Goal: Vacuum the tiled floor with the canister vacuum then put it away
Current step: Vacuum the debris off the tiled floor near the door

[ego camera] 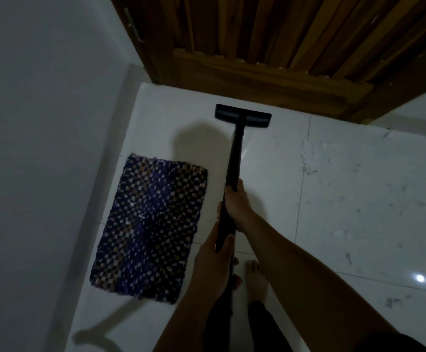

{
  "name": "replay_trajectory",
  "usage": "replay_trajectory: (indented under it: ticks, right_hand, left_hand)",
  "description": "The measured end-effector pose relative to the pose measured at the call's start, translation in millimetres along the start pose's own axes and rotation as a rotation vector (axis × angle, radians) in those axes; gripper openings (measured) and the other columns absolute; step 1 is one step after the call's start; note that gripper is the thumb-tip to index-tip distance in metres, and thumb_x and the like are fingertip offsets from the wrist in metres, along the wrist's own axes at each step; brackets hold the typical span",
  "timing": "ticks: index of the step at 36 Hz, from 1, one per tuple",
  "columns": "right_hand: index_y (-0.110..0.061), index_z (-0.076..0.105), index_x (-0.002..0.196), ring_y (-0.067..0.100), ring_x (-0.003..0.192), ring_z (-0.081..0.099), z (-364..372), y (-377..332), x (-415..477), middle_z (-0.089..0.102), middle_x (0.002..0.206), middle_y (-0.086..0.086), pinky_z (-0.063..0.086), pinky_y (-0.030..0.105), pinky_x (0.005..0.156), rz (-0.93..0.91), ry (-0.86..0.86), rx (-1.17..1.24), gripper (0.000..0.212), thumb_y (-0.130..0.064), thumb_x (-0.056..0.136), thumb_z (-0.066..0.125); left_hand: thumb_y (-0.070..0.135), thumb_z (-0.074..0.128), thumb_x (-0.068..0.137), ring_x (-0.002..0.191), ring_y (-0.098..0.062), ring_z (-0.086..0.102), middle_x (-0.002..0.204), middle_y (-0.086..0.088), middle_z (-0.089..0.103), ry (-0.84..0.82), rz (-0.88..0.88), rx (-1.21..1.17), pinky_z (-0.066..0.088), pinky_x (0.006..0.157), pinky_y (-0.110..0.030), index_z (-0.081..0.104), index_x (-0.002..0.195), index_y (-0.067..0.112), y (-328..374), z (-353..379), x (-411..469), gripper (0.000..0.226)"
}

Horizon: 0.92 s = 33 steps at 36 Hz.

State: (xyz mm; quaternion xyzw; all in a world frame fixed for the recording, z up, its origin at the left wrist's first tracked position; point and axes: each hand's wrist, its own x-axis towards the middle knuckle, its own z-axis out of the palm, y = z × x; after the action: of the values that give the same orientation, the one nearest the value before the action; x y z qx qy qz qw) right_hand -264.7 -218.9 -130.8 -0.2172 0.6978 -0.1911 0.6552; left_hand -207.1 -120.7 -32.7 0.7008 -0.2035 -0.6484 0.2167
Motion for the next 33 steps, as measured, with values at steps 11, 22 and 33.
replay_trajectory:
  ticks: [11, 22, 33]
  right_hand:
    - [-0.034, 0.027, 0.147, 0.020, 0.045, 0.050, -21, -9, 3, 0.054, 0.066, 0.009, 0.047, 0.029, 0.047, 0.004, 0.070, 0.029, 0.051, -0.024, 0.098, 0.038]
    - [-0.033, 0.015, 0.152, 0.029, 0.066, 0.058, -26, -21, 10, 0.060, 0.095, 0.016, 0.058, 0.045, 0.075, -0.008, 0.059, -0.081, 0.059, -0.028, 0.098, 0.038]
    - [-0.032, 0.020, 0.151, 0.017, 0.043, 0.048, -51, -10, -23, 0.052, 0.068, 0.006, 0.041, 0.019, 0.034, 0.000, 0.090, 0.046, 0.053, -0.024, 0.101, 0.037]
  left_hand:
    - [0.025, 0.047, 0.097, 0.038, -0.006, 0.051, 0.064, -0.004, 0.060, -0.028, -0.001, 0.027, 0.046, 0.046, -0.027, 0.035, 0.142, 0.029, 9, 17, 4, 0.047]
    - [0.024, 0.045, 0.097, 0.047, -0.013, 0.055, 0.065, -0.006, 0.056, -0.036, 0.006, 0.024, 0.044, 0.042, -0.025, 0.045, 0.135, 0.023, 14, 25, 18, 0.038]
    - [0.024, 0.046, 0.097, 0.065, -0.021, 0.062, 0.115, -0.028, 0.062, -0.045, 0.036, 0.068, 0.051, 0.060, -0.033, 0.037, 0.142, 0.026, 3, 40, -12, 0.046]
